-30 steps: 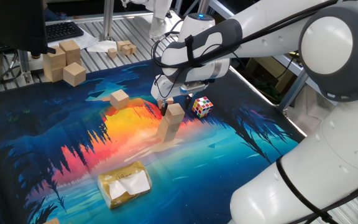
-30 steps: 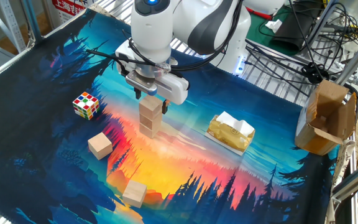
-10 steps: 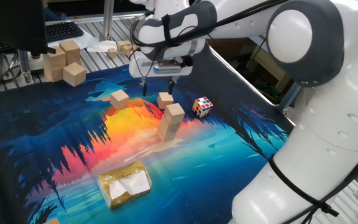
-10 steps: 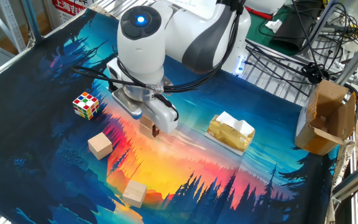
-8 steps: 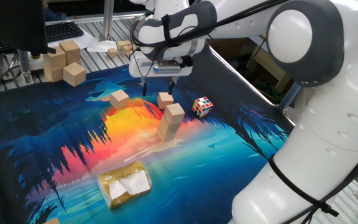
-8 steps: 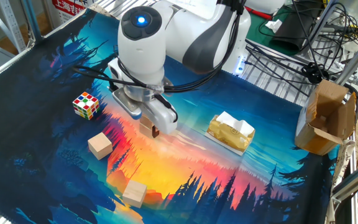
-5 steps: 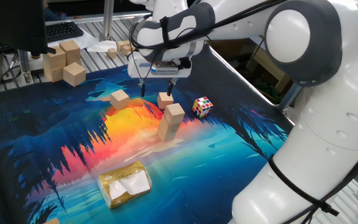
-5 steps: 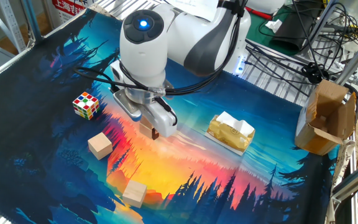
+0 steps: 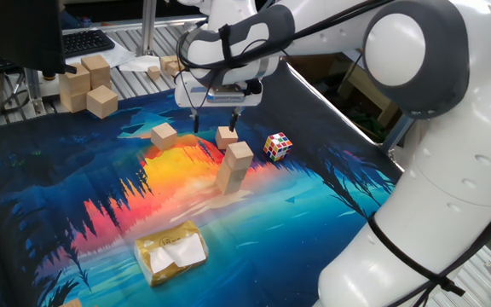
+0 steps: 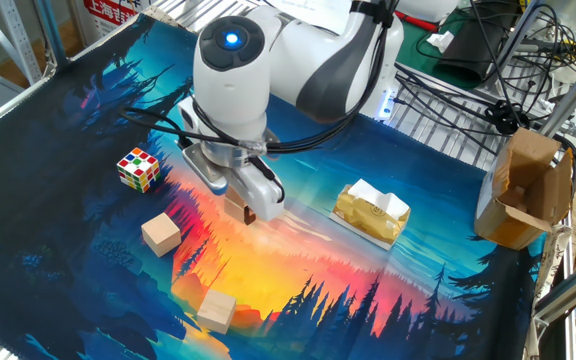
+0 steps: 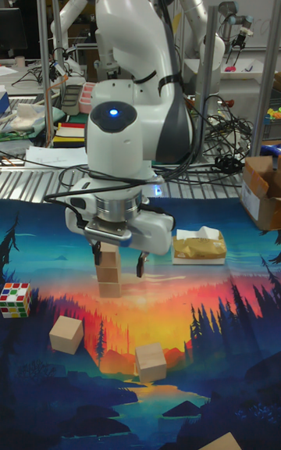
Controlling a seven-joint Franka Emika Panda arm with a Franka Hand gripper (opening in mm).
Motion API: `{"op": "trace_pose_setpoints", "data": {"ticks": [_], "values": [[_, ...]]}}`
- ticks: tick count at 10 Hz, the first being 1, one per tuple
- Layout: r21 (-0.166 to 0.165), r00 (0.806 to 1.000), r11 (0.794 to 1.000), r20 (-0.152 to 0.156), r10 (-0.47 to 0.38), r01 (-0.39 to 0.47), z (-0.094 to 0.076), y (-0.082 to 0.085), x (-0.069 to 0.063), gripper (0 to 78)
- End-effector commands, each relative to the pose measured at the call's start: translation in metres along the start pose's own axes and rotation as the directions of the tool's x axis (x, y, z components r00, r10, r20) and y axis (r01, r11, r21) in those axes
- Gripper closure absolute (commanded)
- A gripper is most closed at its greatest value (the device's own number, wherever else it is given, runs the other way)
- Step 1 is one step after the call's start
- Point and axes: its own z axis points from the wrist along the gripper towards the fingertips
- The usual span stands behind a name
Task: Stack the blocks in a vertical line of five
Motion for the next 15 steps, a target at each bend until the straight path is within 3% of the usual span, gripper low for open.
{"op": "trace_pose_setpoints", "data": {"ticks": [1,4,10,11,15], "values": [[-0.021,1.0,1.0,-0.005,0.017,-0.017,-0.001,0.0,-0.001,0.1],[-0.083,1.0,0.996,-0.022,0.011,-0.013,-0.001,0.0,-0.001,0.1],[-0.087,0.996,0.993,-0.031,0.083,-0.086,0.001,0.004,-0.002,0.1],[-0.083,0.992,0.989,-0.029,0.122,-0.124,0.013,0.024,-0.01,0.1],[-0.087,0.98,0.977,-0.02,0.196,-0.197,0.045,0.061,-0.027,0.1]]}}
